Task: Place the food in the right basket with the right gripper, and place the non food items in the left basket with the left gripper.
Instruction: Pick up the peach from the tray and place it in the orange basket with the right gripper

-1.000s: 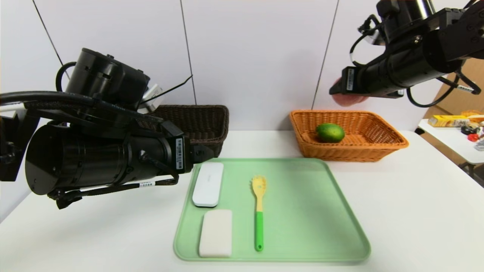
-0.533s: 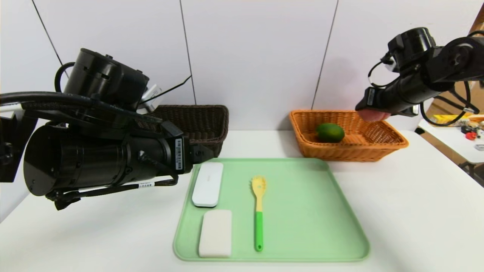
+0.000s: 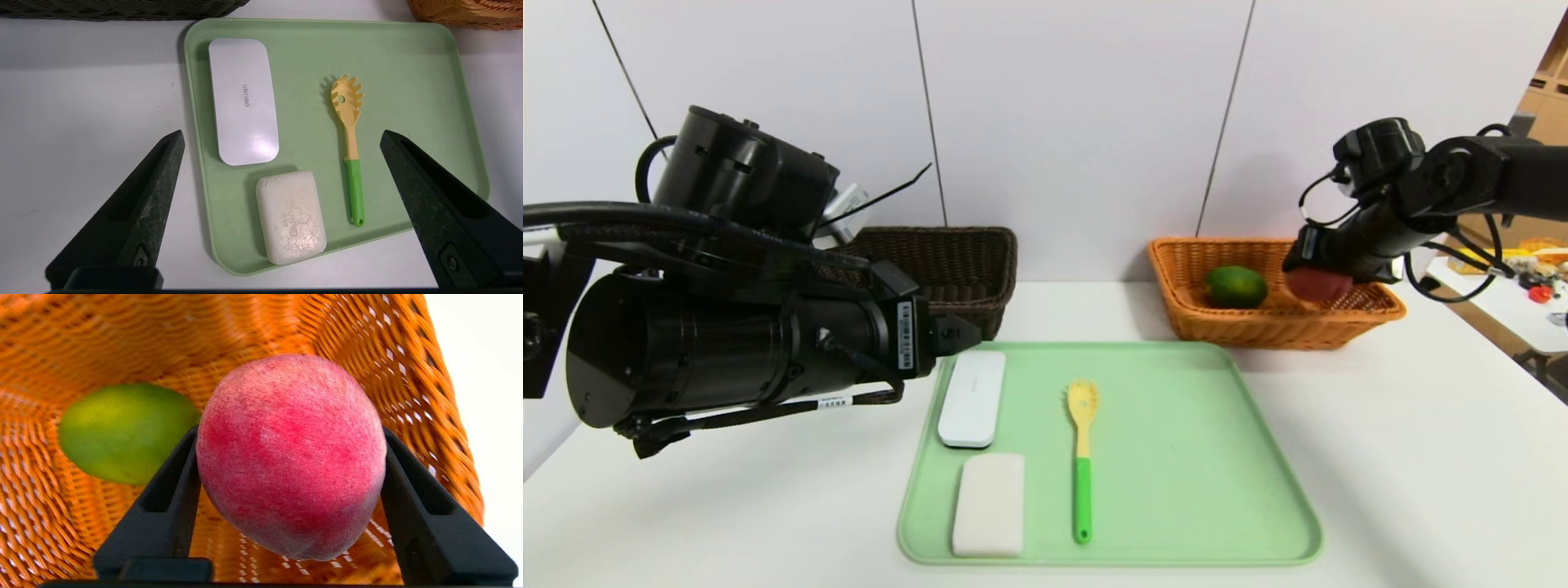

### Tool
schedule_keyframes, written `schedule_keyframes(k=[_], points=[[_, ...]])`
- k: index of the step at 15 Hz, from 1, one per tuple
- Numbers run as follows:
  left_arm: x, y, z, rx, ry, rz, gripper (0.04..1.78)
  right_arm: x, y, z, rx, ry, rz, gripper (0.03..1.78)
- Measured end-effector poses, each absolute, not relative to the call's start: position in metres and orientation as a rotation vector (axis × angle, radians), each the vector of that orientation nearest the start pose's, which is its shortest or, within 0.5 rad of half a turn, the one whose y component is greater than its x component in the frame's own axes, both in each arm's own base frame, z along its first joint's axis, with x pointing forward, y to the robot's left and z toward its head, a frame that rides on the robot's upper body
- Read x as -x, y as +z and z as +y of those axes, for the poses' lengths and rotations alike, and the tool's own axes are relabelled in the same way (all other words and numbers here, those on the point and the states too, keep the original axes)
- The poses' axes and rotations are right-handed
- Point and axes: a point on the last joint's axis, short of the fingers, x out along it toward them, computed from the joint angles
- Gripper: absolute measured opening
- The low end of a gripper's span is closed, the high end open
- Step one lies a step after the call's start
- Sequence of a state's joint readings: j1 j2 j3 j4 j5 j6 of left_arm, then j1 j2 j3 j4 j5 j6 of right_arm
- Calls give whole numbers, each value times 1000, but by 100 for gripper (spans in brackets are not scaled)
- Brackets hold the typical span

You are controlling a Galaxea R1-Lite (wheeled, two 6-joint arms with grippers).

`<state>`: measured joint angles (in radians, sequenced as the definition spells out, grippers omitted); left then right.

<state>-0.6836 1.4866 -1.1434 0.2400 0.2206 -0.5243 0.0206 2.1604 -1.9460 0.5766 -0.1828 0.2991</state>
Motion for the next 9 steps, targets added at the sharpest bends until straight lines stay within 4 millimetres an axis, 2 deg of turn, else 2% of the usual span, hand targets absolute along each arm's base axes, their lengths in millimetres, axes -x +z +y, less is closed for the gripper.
schedule_keyframes(k=[6,9], points=[[-196,256,-153,246,-299,624,169,-423,220,5,-222,-247,735,154],[-191,258,-156,229,-320,640,169,-405,250,8,-210,-222,673,159]])
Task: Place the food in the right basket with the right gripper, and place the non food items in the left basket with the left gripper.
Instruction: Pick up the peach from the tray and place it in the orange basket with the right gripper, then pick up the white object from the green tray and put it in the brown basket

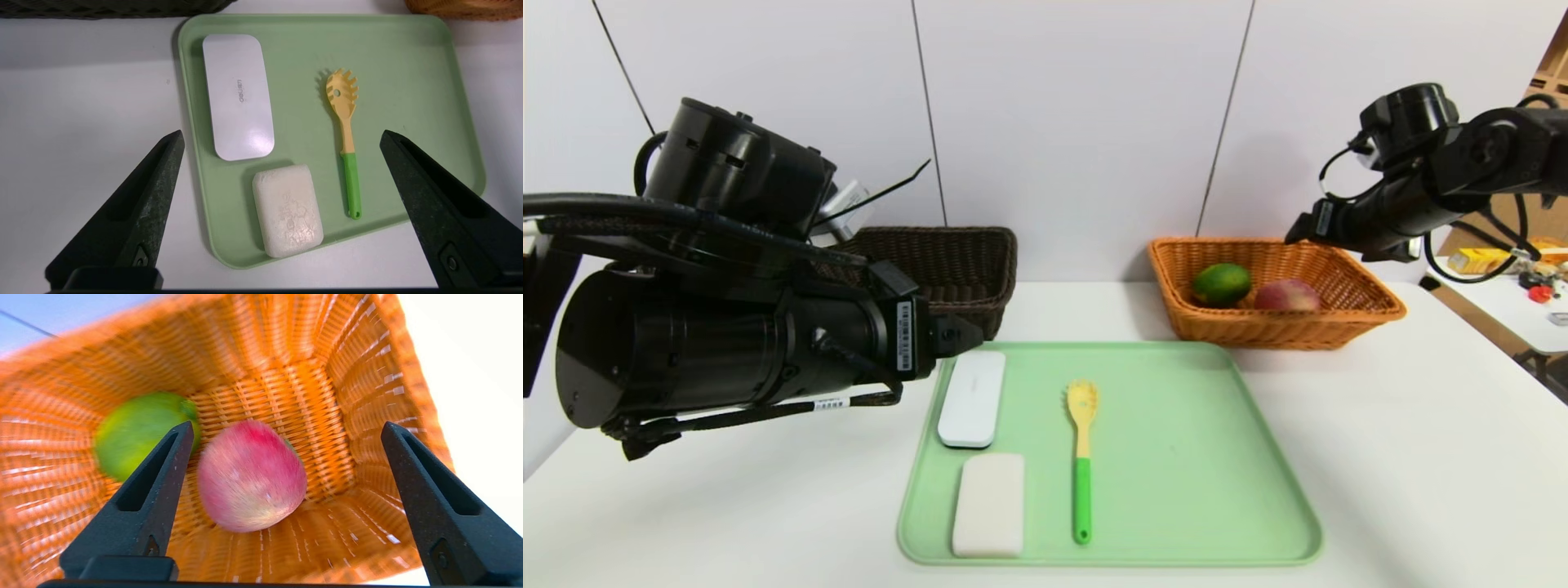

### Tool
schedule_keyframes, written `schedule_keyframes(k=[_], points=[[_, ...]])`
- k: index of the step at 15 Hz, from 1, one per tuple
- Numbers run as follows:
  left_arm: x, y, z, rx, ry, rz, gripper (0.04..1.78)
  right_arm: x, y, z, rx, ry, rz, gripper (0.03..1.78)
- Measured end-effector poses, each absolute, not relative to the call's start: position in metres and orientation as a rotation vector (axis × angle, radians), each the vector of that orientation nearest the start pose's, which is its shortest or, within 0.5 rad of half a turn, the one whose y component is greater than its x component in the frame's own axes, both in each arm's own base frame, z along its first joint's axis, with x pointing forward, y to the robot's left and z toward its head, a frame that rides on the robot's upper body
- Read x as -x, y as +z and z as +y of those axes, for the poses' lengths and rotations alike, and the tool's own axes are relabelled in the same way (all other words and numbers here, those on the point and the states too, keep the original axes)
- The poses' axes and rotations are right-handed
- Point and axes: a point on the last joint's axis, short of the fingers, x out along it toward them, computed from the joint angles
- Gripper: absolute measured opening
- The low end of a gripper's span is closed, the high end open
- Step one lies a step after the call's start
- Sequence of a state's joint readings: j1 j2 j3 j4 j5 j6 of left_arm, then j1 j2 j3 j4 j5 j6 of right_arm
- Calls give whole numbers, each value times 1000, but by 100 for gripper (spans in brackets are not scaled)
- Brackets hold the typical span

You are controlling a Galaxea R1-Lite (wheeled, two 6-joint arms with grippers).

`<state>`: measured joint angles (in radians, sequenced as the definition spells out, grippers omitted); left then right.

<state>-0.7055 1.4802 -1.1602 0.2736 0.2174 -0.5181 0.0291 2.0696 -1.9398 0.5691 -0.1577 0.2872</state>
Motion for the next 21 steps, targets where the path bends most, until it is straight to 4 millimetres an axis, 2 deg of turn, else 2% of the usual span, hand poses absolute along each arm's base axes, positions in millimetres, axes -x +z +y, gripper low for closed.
schedule_keyframes(k=[2,4,8,10,14,17,19,21], points=[[-183,262,-160,185,-331,707,169,-384,272,15,-177,-180,649,162],[-178,267,-164,133,-315,804,169,-354,289,23,-168,-113,705,164],[-181,276,-176,45,-235,1002,169,-284,302,39,-162,39,972,167],[-186,267,-190,7,-190,1097,169,-263,305,43,-170,107,1005,168],[-187,241,-228,-10,-155,1174,169,-253,320,43,-41,146,869,169],[-190,229,-239,7,-136,1180,169,-246,336,51,-15,172,729,169],[-190,220,-241,-1,-120,1190,169,-244,333,54,-27,149,663,169],[-190,213,-242,10,-107,1200,169,-240,317,56,-15,100,626,169]])
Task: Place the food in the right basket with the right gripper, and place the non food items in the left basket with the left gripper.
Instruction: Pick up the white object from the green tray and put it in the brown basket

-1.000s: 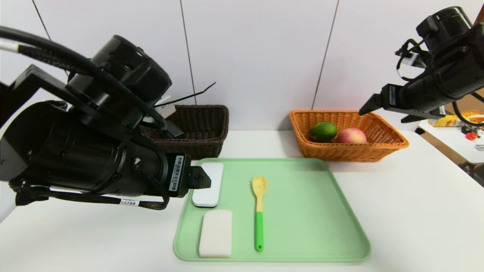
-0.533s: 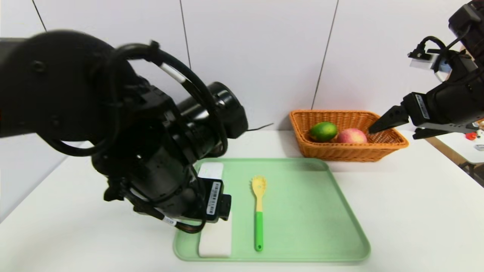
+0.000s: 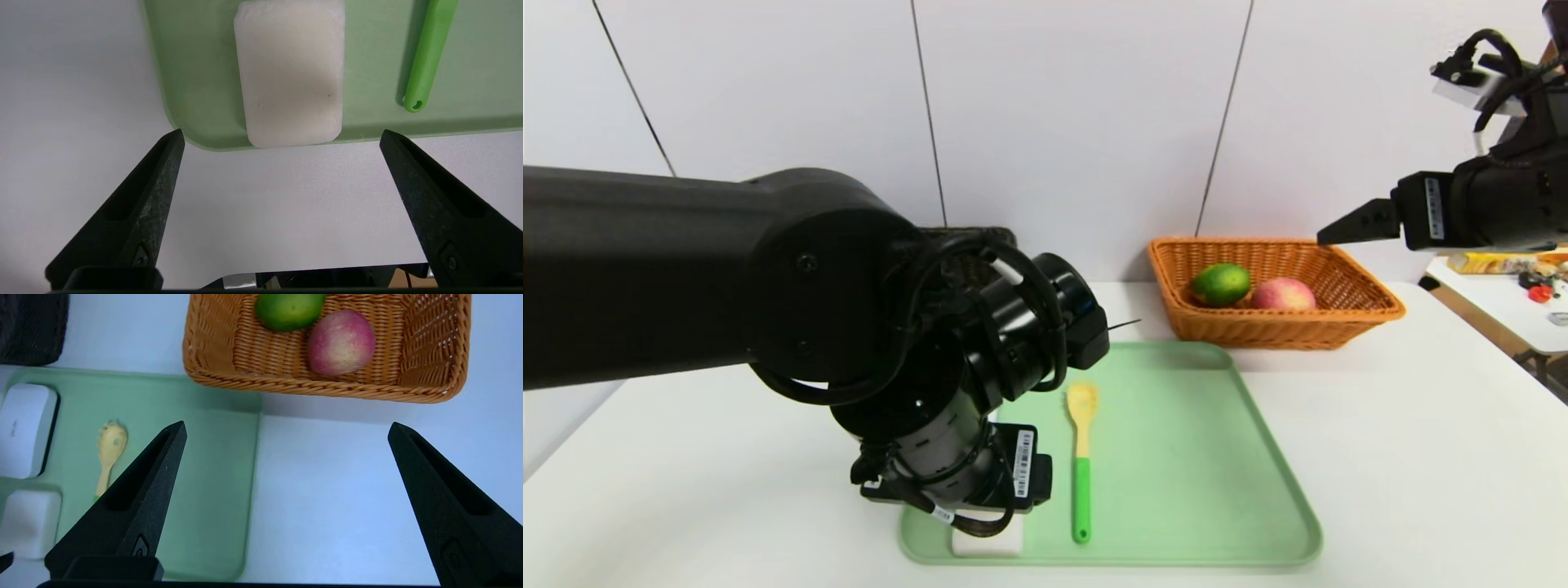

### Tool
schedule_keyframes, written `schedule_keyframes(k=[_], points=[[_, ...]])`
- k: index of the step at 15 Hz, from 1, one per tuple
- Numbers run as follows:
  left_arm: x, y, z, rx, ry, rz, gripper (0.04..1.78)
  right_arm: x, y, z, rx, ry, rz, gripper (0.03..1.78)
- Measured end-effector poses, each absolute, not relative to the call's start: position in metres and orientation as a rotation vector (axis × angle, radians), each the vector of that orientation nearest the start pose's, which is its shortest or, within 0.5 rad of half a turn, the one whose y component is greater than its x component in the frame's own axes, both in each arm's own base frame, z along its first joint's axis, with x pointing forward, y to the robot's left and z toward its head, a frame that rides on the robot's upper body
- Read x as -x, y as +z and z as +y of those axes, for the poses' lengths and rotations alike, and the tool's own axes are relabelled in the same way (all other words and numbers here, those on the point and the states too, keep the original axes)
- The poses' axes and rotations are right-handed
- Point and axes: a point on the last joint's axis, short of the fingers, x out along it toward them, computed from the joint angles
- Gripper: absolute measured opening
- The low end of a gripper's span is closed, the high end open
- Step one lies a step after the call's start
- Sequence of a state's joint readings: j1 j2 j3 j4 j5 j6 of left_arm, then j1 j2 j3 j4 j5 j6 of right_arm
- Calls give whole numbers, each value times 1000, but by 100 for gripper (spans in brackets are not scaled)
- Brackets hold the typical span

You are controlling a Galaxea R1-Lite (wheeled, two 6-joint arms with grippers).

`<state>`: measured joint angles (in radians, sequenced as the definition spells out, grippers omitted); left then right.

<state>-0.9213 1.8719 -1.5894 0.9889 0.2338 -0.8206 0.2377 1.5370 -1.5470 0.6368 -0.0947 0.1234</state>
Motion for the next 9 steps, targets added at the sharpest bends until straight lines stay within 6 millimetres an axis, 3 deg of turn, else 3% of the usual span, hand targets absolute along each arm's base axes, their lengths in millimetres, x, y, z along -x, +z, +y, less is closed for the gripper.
schedule_keyframes(k=[3,9], points=[[-192,210,-244,20,-107,1203,169,-227,292,56,-6,53,555,169],[-194,201,-252,18,-96,1217,169,-207,271,53,-25,24,408,169]])
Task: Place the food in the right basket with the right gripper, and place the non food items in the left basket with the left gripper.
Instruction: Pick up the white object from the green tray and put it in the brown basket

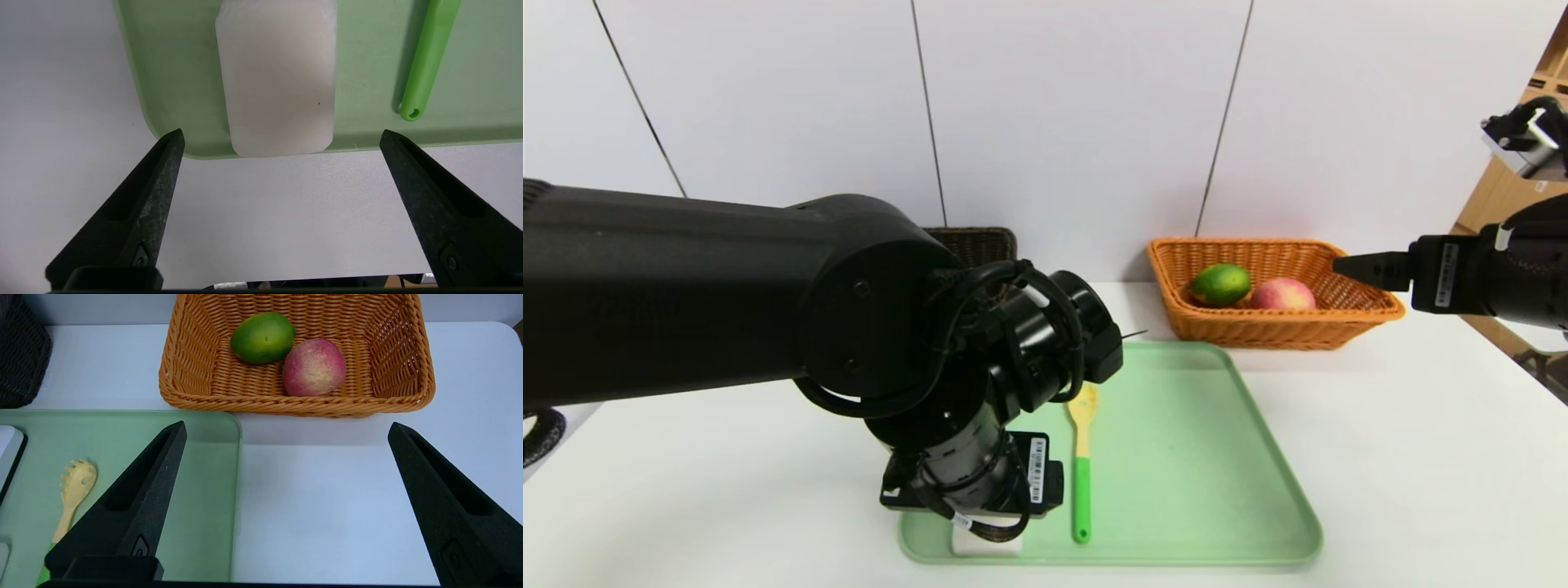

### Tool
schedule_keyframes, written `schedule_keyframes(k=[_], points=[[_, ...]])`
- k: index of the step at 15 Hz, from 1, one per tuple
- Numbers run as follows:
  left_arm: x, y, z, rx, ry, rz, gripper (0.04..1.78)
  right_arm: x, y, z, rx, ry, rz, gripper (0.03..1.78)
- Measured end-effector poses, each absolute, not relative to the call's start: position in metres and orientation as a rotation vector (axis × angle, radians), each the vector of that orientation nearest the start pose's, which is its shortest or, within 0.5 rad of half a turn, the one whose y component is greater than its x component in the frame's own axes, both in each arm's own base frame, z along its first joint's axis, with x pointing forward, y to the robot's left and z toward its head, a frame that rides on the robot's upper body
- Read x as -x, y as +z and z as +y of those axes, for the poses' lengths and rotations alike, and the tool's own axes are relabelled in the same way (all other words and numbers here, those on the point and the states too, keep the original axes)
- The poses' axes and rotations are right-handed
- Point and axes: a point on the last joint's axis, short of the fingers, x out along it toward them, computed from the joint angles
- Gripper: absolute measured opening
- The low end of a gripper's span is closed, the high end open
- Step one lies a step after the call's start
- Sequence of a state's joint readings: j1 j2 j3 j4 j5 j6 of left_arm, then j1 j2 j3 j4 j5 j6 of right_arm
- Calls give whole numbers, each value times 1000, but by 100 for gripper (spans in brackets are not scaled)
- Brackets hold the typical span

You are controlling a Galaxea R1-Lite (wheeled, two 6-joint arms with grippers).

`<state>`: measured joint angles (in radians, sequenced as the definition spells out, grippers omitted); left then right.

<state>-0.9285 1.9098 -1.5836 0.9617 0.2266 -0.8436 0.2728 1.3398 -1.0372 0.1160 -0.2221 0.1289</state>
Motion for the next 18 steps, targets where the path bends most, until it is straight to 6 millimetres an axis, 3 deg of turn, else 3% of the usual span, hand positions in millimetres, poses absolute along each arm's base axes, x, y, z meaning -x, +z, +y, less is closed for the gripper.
schedule_keyframes(k=[10,18], points=[[-206,173,-266,-1,-56,1257,169,-196,258,50,-16,21,440,169],[-217,163,-267,11,-32,1261,169,-189,250,48,-8,21,460,170]])
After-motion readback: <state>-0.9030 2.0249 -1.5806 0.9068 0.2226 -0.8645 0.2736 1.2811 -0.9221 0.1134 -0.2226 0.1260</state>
